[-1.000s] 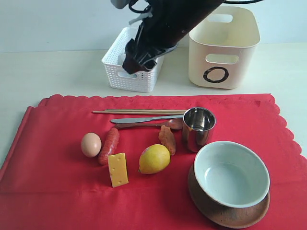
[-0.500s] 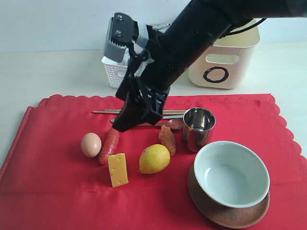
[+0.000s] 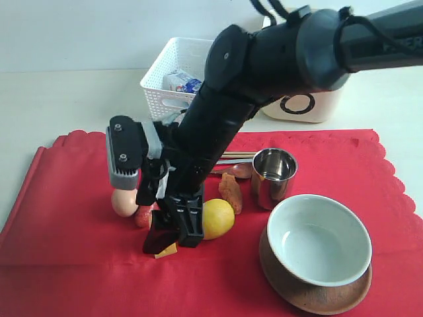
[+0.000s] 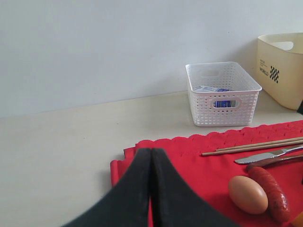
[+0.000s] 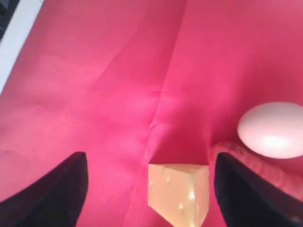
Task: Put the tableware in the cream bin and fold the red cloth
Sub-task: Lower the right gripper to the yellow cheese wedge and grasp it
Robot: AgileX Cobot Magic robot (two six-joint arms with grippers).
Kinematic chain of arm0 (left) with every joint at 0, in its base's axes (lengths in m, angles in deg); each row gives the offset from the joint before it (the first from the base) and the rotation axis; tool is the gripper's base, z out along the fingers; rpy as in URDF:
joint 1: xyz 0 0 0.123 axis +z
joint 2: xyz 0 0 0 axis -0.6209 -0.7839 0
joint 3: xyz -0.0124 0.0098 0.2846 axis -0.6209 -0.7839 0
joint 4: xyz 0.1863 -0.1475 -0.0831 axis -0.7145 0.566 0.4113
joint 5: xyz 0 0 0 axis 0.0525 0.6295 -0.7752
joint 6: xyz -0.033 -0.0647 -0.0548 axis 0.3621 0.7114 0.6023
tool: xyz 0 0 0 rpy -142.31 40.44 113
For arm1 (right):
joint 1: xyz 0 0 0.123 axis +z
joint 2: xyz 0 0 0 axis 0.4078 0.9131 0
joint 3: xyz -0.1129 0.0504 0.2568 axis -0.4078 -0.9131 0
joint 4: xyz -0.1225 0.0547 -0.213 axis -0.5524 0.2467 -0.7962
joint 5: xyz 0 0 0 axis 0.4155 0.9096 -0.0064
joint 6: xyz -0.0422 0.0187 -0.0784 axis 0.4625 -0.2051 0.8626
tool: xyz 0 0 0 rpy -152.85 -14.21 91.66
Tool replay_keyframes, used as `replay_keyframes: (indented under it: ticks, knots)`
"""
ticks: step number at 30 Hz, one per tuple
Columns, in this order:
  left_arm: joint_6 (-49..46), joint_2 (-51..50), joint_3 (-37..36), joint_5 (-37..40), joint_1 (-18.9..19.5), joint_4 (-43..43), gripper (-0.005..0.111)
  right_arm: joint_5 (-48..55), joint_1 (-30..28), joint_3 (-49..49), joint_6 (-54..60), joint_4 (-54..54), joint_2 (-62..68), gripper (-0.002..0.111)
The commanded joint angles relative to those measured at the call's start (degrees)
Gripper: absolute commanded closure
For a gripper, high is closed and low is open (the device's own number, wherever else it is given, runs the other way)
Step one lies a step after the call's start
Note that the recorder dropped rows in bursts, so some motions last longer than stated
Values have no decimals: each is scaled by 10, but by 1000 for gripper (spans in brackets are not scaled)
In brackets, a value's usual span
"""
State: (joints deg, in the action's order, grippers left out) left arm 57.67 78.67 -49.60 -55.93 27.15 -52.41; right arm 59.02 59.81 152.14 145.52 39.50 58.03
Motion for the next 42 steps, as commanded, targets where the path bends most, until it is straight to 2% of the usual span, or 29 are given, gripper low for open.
replay_keyframes:
  ticks: [1, 11, 13, 24, 31, 42]
  knots:
    - [1, 4, -2, 0, -3, 0, 106, -61, 9, -2, 4, -16, 30, 38]
    - [2, 4, -2, 0, -3, 0, 106, -77, 9, -6, 1, -51, 67, 39]
    - [2, 4, -2, 0, -3, 0, 106, -81, 9, -6, -1, -59, 69, 42]
    - [1, 4, -2, 0, -3, 0, 106, -93, 9, -6, -10, -63, 92, 87]
    - [2, 4, -2, 0, -3, 0, 106, -85, 9, -6, -10, -62, 92, 108]
    - [1, 4, -2, 0, -3, 0, 106, -66, 9, -6, -20, -62, 66, 108]
